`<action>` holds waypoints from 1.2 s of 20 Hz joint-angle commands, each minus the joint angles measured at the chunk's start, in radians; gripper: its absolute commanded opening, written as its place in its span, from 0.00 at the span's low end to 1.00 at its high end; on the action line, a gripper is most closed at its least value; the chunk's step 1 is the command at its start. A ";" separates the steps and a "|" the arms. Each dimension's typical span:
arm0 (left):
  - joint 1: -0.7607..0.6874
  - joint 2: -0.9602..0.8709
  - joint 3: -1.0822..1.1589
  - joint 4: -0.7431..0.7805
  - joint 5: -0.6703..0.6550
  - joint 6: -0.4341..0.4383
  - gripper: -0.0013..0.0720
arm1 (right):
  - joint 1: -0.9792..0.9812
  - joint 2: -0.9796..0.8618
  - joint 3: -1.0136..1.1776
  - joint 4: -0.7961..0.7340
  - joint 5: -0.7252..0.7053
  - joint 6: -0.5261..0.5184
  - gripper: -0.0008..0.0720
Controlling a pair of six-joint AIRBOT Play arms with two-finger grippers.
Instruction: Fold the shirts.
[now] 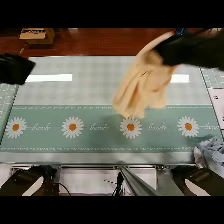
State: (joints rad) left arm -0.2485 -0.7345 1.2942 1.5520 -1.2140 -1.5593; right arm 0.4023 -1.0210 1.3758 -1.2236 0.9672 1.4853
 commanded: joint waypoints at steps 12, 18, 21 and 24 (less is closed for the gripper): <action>0.001 -0.007 -0.641 -0.288 0.183 -0.024 0.96 | 0.073 -0.344 -0.008 -0.194 0.125 0.021 0.78; 0.001 -0.205 -0.698 -0.470 0.313 0.099 0.96 | -0.320 -0.228 -0.010 -0.209 0.219 -0.001 0.78; 0.006 -0.345 -0.698 -0.683 0.398 0.243 0.90 | -0.486 -0.229 -0.041 -0.024 0.229 -0.075 0.78; 0.061 -0.459 -0.698 -0.859 0.407 0.359 0.90 | -0.579 -0.229 -0.083 0.121 0.233 -0.134 0.78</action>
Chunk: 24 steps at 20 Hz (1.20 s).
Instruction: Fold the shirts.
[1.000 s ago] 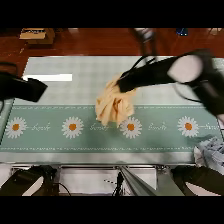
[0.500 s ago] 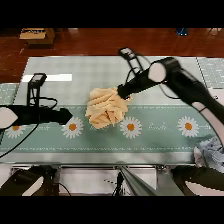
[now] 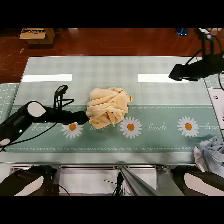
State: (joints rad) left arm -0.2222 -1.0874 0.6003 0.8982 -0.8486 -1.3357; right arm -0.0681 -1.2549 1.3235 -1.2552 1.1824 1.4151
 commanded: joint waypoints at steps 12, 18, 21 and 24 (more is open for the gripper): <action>0.107 -0.320 -0.004 -0.670 0.037 0.507 0.52 | -0.129 0.005 -0.111 0.239 0.024 -0.119 0.77; 0.119 -0.325 0.009 -0.790 -0.043 0.592 0.05 | -0.128 -0.001 -0.146 0.306 0.023 -0.121 0.77; 0.138 -0.320 0.008 -0.790 -0.110 0.596 0.05 | -0.124 -0.041 -0.267 0.474 0.018 -0.191 0.77; 0.170 -0.309 0.009 -0.790 -0.167 0.595 0.05 | -0.068 -0.105 -0.382 0.560 -0.057 -0.233 0.77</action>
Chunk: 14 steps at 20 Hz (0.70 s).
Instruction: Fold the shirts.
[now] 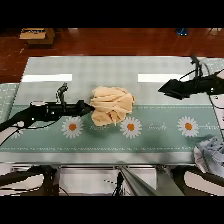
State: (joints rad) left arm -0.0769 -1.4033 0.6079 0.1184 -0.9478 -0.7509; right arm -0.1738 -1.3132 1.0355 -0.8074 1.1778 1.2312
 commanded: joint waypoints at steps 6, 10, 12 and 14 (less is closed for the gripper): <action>0.078 0.006 0.001 0.002 -0.093 0.037 0.05 | 0.261 -0.180 -0.127 0.235 -0.330 -0.084 0.77; 0.108 0.006 0.001 0.005 -0.132 0.044 0.05 | 0.333 -0.234 -0.127 0.367 -0.479 -0.085 0.77; 0.109 0.006 0.001 0.005 -0.138 0.060 0.05 | 0.359 -0.245 -0.126 0.400 -0.509 -0.085 0.75; 0.109 0.006 0.001 0.005 -0.138 0.063 0.05 | 0.381 -0.255 -0.127 0.418 -0.505 -0.084 0.68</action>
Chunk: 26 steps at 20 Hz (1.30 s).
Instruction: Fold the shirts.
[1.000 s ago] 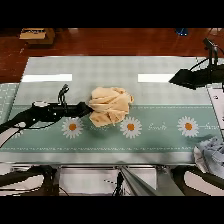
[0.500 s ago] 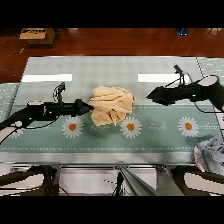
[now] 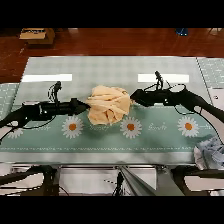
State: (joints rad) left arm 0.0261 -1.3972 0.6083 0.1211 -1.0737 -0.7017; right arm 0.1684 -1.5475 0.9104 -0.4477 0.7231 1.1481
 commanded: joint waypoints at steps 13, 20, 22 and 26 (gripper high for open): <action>0.194 0.173 0.309 -0.002 -0.265 -0.005 0.05 | -0.131 0.222 0.171 -0.072 0.116 -0.076 0.05; 0.310 0.328 0.790 -0.002 -0.338 -0.241 0.05 | -0.261 0.590 0.392 -0.147 0.137 0.009 0.05; 0.311 0.348 0.915 -0.001 -0.377 -0.300 0.05 | -0.261 0.665 0.466 -0.187 0.138 0.047 0.05; 0.311 0.429 1.121 0.190 -0.402 -0.367 0.05 | -0.261 0.780 0.619 -0.416 0.167 0.193 0.05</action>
State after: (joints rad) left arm 0.3325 -1.0222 1.5810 0.1734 -1.4578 -0.9852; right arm -0.0864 -0.8558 1.4261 -0.7002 0.8719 1.2304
